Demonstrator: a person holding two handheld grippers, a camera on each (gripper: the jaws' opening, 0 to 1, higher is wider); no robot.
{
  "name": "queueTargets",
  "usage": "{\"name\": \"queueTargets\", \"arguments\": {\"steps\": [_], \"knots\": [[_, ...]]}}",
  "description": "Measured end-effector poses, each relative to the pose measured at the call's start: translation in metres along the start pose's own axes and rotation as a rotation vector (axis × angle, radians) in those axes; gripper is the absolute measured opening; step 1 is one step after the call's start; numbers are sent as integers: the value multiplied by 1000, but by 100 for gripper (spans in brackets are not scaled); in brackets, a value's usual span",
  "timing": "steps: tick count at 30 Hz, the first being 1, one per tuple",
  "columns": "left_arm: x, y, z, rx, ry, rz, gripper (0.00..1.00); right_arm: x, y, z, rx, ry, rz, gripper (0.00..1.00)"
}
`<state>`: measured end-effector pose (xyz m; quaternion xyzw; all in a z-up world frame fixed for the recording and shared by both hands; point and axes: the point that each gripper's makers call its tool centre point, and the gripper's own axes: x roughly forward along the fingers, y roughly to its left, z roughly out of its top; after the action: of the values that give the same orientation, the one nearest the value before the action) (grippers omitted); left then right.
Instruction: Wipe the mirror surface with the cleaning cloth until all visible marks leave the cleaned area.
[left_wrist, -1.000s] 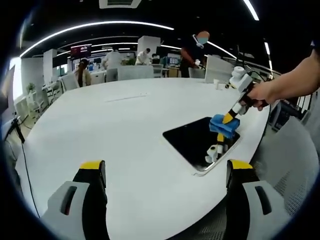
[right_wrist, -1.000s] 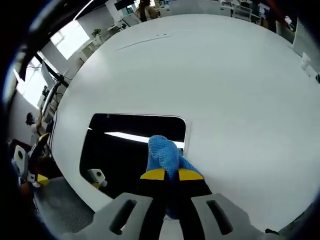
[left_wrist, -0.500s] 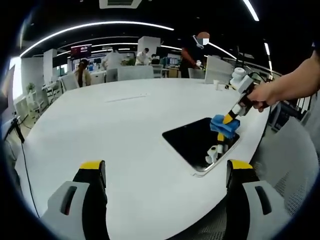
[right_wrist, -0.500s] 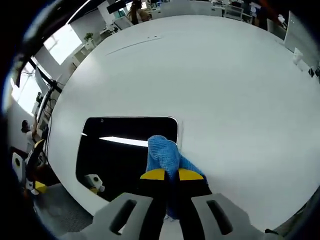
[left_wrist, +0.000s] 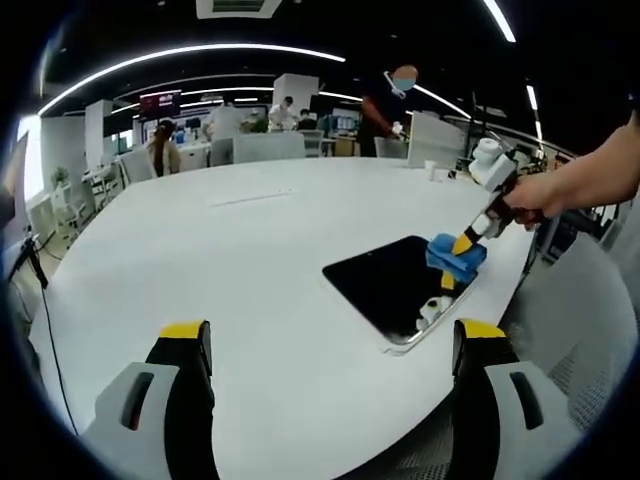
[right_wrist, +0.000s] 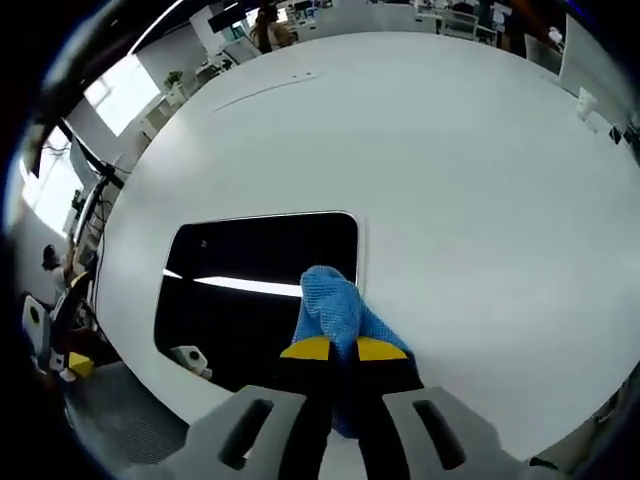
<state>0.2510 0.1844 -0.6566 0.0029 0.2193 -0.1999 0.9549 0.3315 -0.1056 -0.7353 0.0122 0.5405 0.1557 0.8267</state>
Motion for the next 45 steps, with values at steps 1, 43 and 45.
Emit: {"name": "queueTargets", "arguments": {"steps": [1,43,45], "knots": [[0,0,0,-1,-1,2,99,-1,1,-2,-2,-4,1,1],[-1,-2,2,2,-11,-2,99,-10,10,-29,54,11,3,1],[-1,-3,3,2,-12,-5,99,-10,10,-29,64,9,0,1]]}}
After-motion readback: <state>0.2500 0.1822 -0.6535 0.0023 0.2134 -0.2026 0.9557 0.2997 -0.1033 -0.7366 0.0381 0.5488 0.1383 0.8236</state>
